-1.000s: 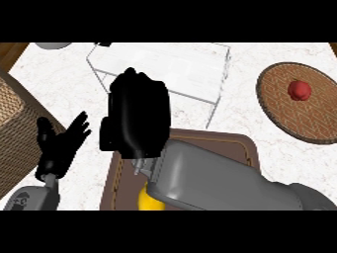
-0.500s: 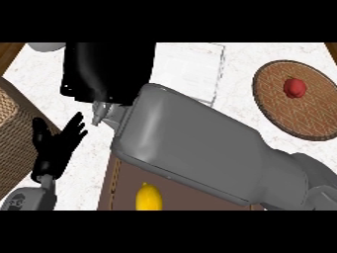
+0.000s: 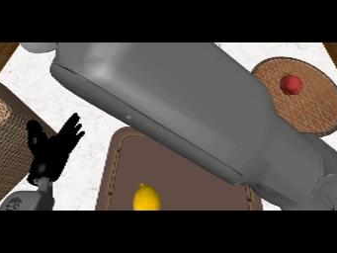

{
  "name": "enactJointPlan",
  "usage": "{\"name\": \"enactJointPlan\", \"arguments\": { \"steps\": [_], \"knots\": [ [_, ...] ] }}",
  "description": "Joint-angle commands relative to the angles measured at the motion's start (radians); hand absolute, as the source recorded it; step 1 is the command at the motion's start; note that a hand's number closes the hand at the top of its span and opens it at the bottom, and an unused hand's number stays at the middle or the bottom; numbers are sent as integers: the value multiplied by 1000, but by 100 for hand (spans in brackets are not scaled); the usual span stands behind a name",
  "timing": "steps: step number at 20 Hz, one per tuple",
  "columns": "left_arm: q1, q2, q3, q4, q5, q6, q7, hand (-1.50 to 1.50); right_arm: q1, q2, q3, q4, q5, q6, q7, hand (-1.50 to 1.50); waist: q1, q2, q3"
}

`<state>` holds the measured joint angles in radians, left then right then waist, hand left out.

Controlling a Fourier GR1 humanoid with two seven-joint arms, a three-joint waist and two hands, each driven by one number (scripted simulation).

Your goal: Pick the croissant from the tray and place it in the tiered shelf

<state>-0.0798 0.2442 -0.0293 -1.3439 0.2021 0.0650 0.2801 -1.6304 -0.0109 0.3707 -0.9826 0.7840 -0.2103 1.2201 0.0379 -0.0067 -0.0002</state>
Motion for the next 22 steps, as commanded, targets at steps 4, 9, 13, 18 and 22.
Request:
{"name": "enactJointPlan", "arguments": {
  "steps": [4,9,13,18,22],
  "knots": [
    [36,10,2,-29,-2,-10,7,0,-95,10,-117,183,-31,21,96,150,-4,8,-2],
    [14,22,35,10,23,-37,9,0,-127,-4,-180,303,-64,51,-52,150,-13,11,-2],
    [45,-9,12,1,-10,-14,-33,0,-149,-10,-183,400,-39,35,-105,150,-10,13,-2],
    [-10,-12,15,-12,-9,-5,23,0,-109,10,-200,481,-12,-52,-173,150,-10,15,-2],
    [8,-10,15,-2,-14,-15,20,0,-122,-39,-229,552,-3,-39,-251,150,-7,17,-2]
  ]
}}
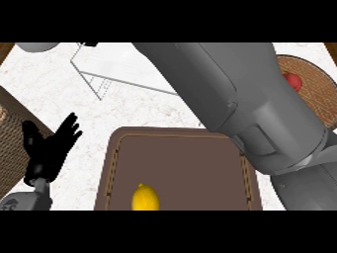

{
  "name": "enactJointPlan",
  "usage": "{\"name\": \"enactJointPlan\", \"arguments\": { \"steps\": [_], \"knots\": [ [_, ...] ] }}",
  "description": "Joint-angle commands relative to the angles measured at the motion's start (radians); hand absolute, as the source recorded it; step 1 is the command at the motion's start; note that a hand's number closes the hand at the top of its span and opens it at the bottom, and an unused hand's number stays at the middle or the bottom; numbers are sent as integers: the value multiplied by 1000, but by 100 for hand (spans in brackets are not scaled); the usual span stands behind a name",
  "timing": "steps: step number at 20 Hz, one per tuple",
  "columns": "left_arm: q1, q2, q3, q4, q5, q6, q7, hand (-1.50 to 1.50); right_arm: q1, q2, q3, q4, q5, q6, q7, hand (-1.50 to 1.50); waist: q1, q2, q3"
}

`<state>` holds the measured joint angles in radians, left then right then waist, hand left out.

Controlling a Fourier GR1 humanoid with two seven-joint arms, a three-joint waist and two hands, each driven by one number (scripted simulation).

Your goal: Pick the croissant from the tray and place it in the tiered shelf

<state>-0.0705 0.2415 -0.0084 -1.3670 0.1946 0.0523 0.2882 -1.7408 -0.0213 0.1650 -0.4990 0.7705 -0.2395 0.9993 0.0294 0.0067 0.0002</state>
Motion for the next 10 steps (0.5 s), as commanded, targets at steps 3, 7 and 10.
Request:
{"name": "enactJointPlan", "arguments": {
  "steps": [3,7,10],
  "knots": [
    [38,-35,-30,6,-25,6,-13,0,-2,1,-28,105,32,-74,-46,150,11,4,-2],
    [-12,33,38,29,10,-38,1,0,34,-8,-48,106,27,-111,-135,150,5,6,-2],
    [-31,-31,2,27,3,-7,28,0,6,-15,-69,130,20,-92,-168,150,4,5,-2]
  ]
}}
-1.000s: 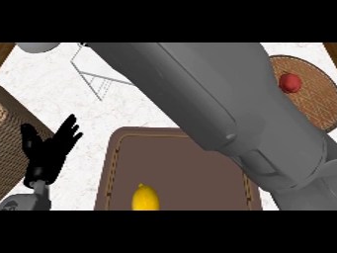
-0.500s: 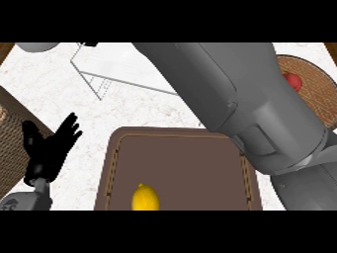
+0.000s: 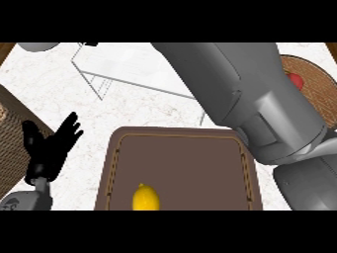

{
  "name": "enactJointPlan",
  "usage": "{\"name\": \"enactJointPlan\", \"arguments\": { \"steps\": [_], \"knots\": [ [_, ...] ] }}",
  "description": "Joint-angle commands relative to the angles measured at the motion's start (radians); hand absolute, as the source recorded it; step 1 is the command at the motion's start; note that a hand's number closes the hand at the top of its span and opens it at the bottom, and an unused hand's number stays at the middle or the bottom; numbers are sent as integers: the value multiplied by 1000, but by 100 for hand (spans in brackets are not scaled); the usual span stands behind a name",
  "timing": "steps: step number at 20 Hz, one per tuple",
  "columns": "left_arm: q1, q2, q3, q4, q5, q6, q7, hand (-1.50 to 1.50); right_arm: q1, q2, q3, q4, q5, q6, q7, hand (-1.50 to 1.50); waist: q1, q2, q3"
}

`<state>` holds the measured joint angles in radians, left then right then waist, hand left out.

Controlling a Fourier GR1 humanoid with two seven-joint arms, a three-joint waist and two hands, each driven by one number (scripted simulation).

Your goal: Pick the croissant from the tray and place it in the tiered shelf

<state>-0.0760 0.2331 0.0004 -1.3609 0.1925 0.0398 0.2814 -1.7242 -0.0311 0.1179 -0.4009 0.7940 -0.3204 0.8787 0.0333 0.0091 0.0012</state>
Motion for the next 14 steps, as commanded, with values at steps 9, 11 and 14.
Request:
{"name": "enactJointPlan", "arguments": {
  "steps": [9,11,14],
  "knots": [
    [-16,21,29,51,1,-33,-3,0,-23,24,-50,49,3,-92,1,150,-1,2,-3],
    [7,-15,9,29,-8,-10,-10,0,-29,16,-72,36,4,-179,45,-150,2,1,-3],
    [20,-3,12,15,-10,-12,3,0,-6,9,-102,20,-2,-274,31,-150,4,1,-2]
  ]
}}
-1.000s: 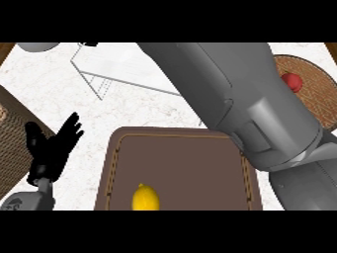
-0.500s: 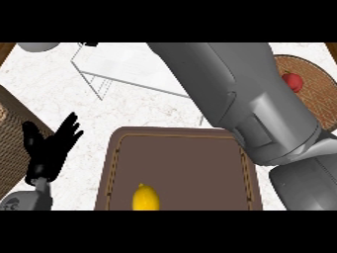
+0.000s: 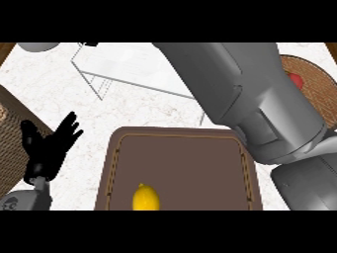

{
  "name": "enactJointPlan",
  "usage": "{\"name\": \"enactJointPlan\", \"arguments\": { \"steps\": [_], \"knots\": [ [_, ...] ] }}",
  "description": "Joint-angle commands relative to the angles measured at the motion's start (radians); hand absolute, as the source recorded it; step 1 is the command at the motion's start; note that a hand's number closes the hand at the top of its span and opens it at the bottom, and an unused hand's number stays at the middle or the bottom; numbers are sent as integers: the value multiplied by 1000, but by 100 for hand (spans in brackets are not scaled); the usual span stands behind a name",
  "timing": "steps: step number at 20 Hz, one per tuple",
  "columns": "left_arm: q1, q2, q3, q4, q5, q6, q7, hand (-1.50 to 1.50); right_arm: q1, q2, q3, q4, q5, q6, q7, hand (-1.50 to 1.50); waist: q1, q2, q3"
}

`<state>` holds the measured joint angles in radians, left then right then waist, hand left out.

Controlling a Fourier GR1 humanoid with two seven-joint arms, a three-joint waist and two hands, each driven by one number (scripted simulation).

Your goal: Pick the croissant from the tray and place it in the tiered shelf

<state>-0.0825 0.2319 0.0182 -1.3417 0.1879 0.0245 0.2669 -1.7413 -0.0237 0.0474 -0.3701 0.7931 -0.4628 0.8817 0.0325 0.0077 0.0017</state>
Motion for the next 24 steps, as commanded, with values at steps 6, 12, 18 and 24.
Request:
{"name": "enactJointPlan", "arguments": {
  "steps": [6,12,18,24],
  "knots": [
    [20,-23,-19,-23,-16,22,36,0,61,18,-123,-99,-78,-261,-59,-150,-5,-1,-2],
    [-7,-5,14,31,-2,3,30,0,52,-5,-187,-175,-101,-376,-53,-150,-23,-5,-2],
    [35,12,30,14,-2,-7,17,0,12,-117,-155,-137,47,-391,107,-150,-34,-14,-3],
    [72,20,49,-14,13,-12,18,0,113,-217,-193,-311,76,-405,166,-150,-69,-29,0]
  ]
}}
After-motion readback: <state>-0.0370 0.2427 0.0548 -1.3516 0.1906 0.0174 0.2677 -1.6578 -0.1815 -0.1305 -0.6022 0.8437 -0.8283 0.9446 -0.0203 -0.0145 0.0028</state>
